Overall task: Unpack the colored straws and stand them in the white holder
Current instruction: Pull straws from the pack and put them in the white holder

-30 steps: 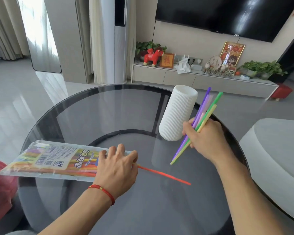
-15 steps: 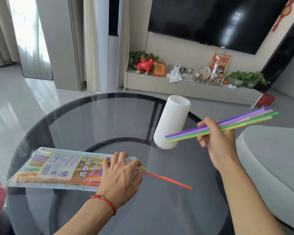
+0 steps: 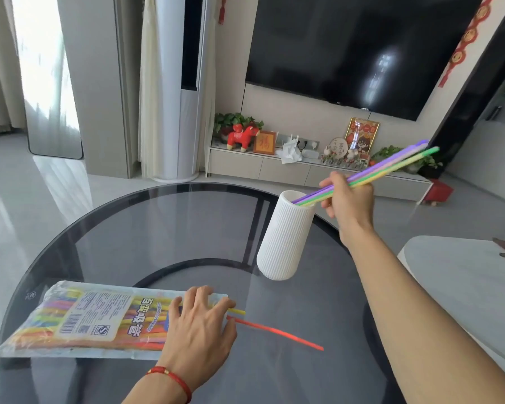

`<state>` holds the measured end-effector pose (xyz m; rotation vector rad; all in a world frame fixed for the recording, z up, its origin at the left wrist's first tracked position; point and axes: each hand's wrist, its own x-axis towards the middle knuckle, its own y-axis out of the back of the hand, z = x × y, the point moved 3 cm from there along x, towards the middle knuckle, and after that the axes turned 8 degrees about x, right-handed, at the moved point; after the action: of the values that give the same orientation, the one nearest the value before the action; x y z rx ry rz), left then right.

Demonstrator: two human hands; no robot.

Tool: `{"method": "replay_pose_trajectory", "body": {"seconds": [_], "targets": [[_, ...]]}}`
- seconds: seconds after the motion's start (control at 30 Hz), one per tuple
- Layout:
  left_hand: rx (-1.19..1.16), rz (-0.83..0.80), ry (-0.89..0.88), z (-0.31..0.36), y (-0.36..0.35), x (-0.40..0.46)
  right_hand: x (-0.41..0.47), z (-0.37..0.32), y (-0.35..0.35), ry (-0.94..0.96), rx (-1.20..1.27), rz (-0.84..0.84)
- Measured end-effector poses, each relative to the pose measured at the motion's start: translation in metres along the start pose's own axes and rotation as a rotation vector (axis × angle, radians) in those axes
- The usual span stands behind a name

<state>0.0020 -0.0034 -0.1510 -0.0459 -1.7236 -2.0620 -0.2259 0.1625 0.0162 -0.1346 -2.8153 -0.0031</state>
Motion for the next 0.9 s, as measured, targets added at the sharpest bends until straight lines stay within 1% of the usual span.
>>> {"method": "replay_pose_trajectory", "body": {"seconds": [0.07,0.1,0.2,0.3,0.33,0.37,0.43,0.47,0.5,0.53,0.6,0.67,0.73,0.8,0.9], "targets": [[-0.006,0.005,-0.003,-0.001,0.000,0.000,0.001,0.004,-0.010,-0.057,-0.155,-0.107],[-0.012,0.007,-0.005,-0.001,0.000,0.000,0.002,0.005,-0.012,-0.077,-0.176,-0.150],[-0.022,-0.015,-0.005,-0.002,0.001,0.002,-0.001,0.004,-0.010,-0.099,-0.138,-0.254],[-0.064,0.010,-0.014,-0.006,0.006,0.003,-0.014,0.003,0.002,-0.094,-0.068,-0.353],[-0.056,0.016,-0.025,-0.009,0.008,0.004,-0.019,0.004,0.007,-0.069,-0.032,-0.334],[-0.044,0.013,-0.039,-0.011,0.010,0.005,-0.024,0.005,0.015,-0.028,0.008,-0.277],[-0.037,-0.033,-0.061,-0.019,0.015,0.006,-0.040,0.010,0.035,0.066,0.082,-0.113],[-0.034,-0.073,-0.070,-0.023,0.017,0.007,-0.050,0.016,0.047,0.116,0.068,-0.064],[-0.015,-0.120,-0.081,-0.029,0.019,0.007,-0.061,0.025,0.057,0.145,-0.001,-0.076],[0.015,-0.160,-0.096,-0.033,0.021,0.007,-0.070,0.037,0.065,0.148,-0.125,-0.165],[0.073,-0.227,-0.122,-0.040,0.024,0.004,-0.093,0.066,0.074,0.063,-0.432,-0.496],[0.110,-0.283,-0.149,-0.045,0.024,0.002,-0.115,0.092,0.079,-0.067,-0.661,-0.800],[0.148,-0.348,-0.191,-0.050,0.022,0.000,-0.130,0.107,0.076,-0.130,-0.831,-1.005],[0.178,-0.411,-0.234,-0.054,0.019,-0.004,-0.136,0.112,0.069,-0.116,-0.939,-1.103],[0.191,-0.445,-0.235,-0.057,0.017,-0.003,-0.137,0.113,0.057,-0.071,-0.901,-1.127]]}}
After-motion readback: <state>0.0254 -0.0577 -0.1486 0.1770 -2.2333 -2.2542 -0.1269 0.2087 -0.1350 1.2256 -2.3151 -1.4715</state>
